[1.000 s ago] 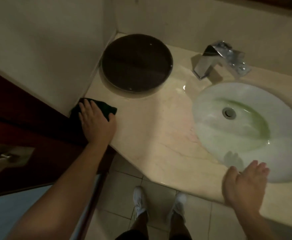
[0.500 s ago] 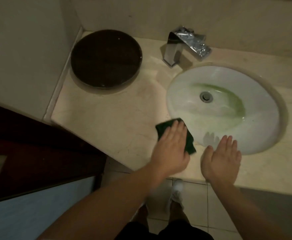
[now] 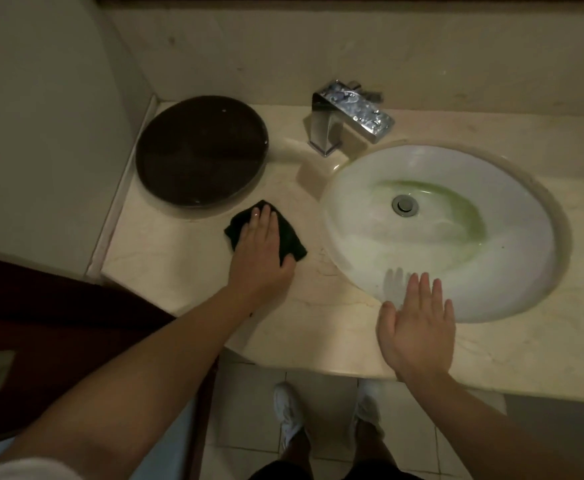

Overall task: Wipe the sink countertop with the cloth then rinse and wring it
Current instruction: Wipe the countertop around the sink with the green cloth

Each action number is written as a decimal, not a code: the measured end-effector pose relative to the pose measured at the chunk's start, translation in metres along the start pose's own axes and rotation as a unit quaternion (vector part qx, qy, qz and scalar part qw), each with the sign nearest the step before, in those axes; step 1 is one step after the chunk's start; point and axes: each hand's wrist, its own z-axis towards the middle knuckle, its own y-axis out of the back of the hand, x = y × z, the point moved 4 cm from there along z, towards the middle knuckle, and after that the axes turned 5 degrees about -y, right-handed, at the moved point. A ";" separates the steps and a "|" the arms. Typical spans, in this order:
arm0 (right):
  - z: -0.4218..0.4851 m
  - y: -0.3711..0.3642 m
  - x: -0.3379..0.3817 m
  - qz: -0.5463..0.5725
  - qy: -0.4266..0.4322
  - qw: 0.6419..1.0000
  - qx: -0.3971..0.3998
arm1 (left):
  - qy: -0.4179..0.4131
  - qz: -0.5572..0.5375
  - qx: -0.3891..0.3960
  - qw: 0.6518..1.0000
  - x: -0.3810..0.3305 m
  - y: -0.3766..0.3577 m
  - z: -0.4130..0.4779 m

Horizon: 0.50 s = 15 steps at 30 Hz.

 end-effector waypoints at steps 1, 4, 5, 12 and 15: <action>-0.001 0.000 0.000 -0.004 0.003 1.000 0.000 | -0.015 -0.003 0.005 1.000 -0.008 0.001 0.011; 0.002 -0.001 -0.002 -0.013 0.004 1.000 0.006 | -0.013 -0.006 -0.005 1.000 -0.024 0.003 0.050; 0.002 -0.001 -0.002 -0.012 0.004 1.000 0.007 | -0.005 -0.005 -0.006 1.000 -0.027 0.004 0.063; 0.003 0.001 -0.001 0.013 0.001 1.000 0.011 | -0.016 0.022 -0.023 0.999 -0.034 0.005 0.114; 0.003 0.002 -0.001 0.020 -0.006 1.000 0.015 | -0.048 0.031 -0.029 0.998 -0.041 0.000 0.104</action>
